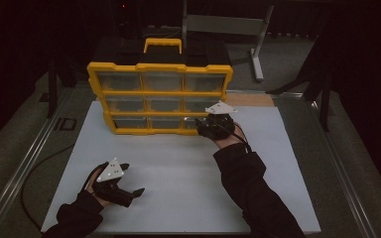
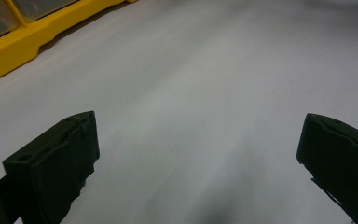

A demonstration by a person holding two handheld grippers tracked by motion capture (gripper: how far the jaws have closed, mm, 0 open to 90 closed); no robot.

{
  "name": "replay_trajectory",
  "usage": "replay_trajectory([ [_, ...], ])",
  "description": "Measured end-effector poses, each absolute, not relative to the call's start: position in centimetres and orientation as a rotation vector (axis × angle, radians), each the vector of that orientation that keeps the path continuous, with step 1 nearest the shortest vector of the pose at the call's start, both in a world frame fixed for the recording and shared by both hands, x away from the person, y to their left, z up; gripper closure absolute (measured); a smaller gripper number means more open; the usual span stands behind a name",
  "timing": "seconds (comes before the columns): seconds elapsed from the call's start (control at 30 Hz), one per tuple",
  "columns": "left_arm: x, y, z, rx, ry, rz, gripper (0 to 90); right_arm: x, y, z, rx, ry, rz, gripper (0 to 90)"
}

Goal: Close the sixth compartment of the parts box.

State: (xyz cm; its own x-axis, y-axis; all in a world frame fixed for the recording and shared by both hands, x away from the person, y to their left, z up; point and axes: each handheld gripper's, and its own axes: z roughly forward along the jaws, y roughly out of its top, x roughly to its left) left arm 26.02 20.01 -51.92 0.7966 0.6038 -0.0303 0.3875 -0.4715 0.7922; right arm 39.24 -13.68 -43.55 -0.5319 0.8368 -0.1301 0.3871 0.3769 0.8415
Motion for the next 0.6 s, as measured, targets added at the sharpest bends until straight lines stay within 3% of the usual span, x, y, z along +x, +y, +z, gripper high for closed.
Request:
replay_trajectory([
  [0.37,26.0,20.05,-51.88,2.122,0.733,0.321,0.3,39.04,-13.62,-43.61,1.074,2.102,1.077,13.9],
  [0.6,25.99,19.99,-51.91,2.124,0.731,0.321,0.3,38.76,-13.69,-43.64,1.042,2.132,1.107,9.0],
])
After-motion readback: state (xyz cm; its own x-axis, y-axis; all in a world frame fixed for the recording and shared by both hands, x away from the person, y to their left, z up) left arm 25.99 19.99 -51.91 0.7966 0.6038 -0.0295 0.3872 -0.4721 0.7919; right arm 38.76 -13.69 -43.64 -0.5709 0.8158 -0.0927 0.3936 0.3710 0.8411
